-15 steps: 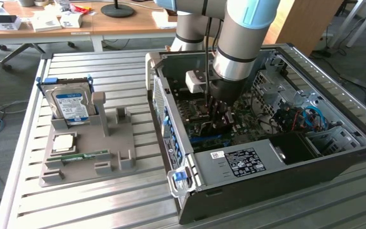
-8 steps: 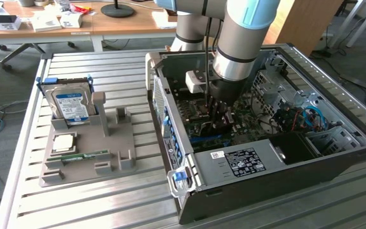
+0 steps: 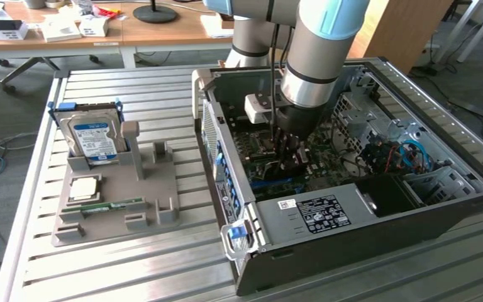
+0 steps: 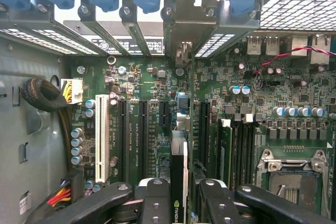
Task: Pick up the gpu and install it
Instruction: 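Insert the gpu into the slot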
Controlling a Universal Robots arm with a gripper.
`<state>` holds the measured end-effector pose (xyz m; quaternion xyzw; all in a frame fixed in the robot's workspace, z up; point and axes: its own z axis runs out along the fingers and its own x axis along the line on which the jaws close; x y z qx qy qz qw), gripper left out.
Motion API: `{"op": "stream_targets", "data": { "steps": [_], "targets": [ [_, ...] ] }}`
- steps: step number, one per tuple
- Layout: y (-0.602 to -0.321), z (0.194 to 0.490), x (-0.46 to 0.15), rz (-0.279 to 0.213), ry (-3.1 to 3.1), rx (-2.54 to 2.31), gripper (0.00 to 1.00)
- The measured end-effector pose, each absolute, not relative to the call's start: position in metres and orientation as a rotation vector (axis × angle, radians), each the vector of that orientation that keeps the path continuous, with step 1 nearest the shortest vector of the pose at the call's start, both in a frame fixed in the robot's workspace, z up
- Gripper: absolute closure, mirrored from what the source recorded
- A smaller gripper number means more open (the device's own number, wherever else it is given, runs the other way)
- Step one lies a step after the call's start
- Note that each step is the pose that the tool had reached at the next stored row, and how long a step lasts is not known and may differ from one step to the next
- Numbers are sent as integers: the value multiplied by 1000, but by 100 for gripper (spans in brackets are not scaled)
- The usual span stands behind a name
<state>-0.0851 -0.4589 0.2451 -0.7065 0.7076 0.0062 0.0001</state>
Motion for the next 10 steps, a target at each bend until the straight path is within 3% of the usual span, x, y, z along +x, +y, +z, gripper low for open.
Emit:
{"op": "stream_targets", "data": {
  "steps": [10],
  "targets": [
    [-459,244,-85,19,2223,-2220,74]
  ]
}}
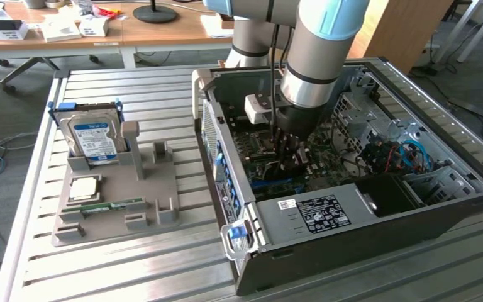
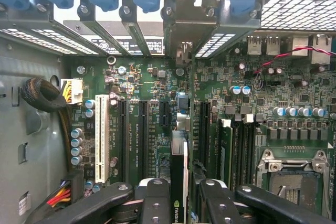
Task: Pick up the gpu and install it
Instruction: 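Insert the gpu into the slot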
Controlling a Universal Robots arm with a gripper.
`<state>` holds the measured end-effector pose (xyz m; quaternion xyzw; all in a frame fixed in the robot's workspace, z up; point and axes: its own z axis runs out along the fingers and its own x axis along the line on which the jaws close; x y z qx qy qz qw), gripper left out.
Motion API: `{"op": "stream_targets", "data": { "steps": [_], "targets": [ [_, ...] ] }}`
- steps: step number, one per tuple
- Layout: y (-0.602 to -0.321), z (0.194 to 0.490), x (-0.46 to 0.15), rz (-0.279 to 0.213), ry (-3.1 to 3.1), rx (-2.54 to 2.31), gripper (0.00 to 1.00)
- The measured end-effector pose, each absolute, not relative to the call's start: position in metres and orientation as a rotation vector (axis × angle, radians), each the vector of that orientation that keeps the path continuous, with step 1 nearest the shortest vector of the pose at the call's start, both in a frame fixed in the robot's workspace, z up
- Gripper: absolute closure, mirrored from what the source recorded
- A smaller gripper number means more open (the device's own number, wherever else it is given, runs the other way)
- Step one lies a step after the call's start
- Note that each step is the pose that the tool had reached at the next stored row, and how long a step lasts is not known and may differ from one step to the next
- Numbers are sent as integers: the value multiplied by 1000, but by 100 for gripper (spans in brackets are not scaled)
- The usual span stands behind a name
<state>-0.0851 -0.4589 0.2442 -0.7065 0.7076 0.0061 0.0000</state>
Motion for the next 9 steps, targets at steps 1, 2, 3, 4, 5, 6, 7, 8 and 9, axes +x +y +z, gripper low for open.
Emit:
{"op": "stream_targets", "data": {
  "steps": [1,2,3,4,5,6,7,8,9],
  "targets": [
    [-459,244,-85,19,2223,-2220,74],
    [-459,244,-85,19,2223,-2220,74],
    [-459,244,-85,19,2223,-2220,74],
    [-459,244,-85,19,2223,-2220,74],
    [-459,244,-85,19,2223,-2220,74],
    [-459,244,-85,19,2223,-2220,74],
    [-459,244,-85,19,2223,-2220,74],
    [-459,244,-85,19,2223,-2220,74],
    [-459,244,-85,19,2223,-2220,74]
  ]
}}
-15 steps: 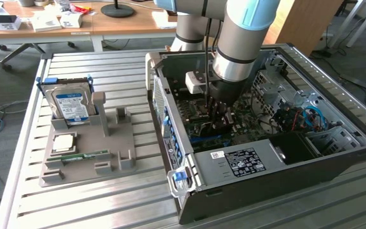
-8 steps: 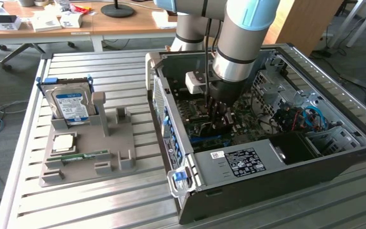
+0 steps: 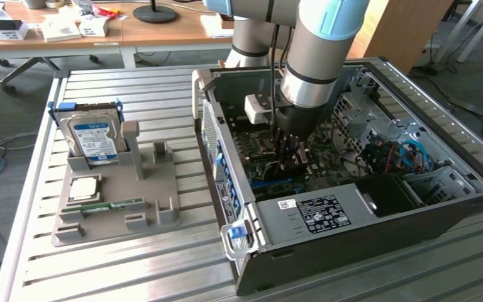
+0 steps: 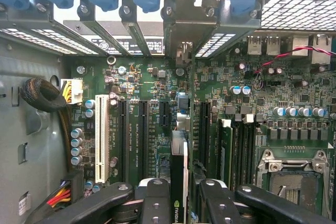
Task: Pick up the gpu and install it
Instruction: 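Insert the gpu into the slot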
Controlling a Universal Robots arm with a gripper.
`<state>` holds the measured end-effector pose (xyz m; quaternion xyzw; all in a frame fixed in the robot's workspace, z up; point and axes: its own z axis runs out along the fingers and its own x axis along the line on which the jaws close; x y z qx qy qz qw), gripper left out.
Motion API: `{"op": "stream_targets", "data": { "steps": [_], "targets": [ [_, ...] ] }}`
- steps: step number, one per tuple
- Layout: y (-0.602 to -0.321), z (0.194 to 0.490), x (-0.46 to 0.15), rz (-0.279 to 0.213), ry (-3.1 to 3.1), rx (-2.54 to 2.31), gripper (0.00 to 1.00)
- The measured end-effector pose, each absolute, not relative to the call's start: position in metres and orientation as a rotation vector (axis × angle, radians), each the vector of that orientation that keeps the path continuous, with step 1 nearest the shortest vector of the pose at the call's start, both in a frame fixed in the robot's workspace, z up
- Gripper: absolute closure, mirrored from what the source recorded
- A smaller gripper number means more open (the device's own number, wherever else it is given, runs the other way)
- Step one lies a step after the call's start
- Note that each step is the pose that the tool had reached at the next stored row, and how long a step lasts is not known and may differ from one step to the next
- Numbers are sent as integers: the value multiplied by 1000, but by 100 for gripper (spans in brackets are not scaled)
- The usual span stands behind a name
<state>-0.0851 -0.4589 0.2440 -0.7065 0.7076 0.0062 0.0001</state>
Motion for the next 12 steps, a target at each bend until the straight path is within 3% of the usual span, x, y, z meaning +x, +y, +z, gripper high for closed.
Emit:
{"op": "stream_targets", "data": {
  "steps": [12],
  "targets": [
    [-459,244,-85,19,2223,-2220,74]
  ]
}}
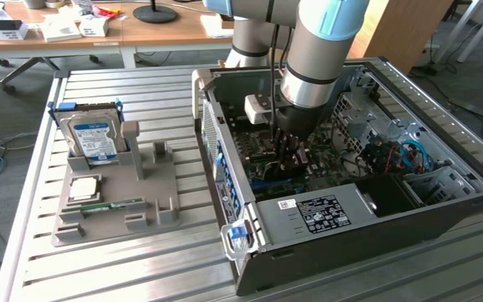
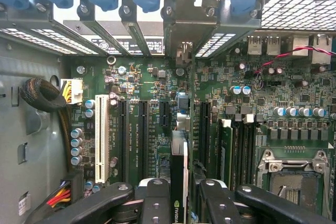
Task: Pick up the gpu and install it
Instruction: 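Insert the gpu into the slot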
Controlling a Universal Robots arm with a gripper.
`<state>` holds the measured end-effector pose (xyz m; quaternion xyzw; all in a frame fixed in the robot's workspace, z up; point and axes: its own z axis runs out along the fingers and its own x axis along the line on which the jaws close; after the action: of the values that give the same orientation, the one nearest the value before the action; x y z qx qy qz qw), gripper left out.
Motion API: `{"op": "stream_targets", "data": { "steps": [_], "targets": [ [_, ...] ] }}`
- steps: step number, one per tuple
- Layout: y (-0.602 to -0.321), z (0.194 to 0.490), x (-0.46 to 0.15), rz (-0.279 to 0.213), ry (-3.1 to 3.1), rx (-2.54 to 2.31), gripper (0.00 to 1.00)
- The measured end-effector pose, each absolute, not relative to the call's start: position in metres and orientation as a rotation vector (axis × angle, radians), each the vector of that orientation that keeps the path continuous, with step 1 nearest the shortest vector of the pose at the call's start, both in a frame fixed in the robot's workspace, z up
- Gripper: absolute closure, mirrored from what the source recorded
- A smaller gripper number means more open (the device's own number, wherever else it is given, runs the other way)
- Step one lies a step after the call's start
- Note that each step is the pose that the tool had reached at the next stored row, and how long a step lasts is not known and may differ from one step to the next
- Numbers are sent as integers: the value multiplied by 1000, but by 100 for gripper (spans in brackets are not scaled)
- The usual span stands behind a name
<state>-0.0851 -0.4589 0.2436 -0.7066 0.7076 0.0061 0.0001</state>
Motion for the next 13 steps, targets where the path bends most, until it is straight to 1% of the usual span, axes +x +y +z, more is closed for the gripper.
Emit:
{"op": "stream_targets", "data": {
  "steps": [13],
  "targets": [
    [-459,242,-85,19,2223,-2220,74]
  ]
}}
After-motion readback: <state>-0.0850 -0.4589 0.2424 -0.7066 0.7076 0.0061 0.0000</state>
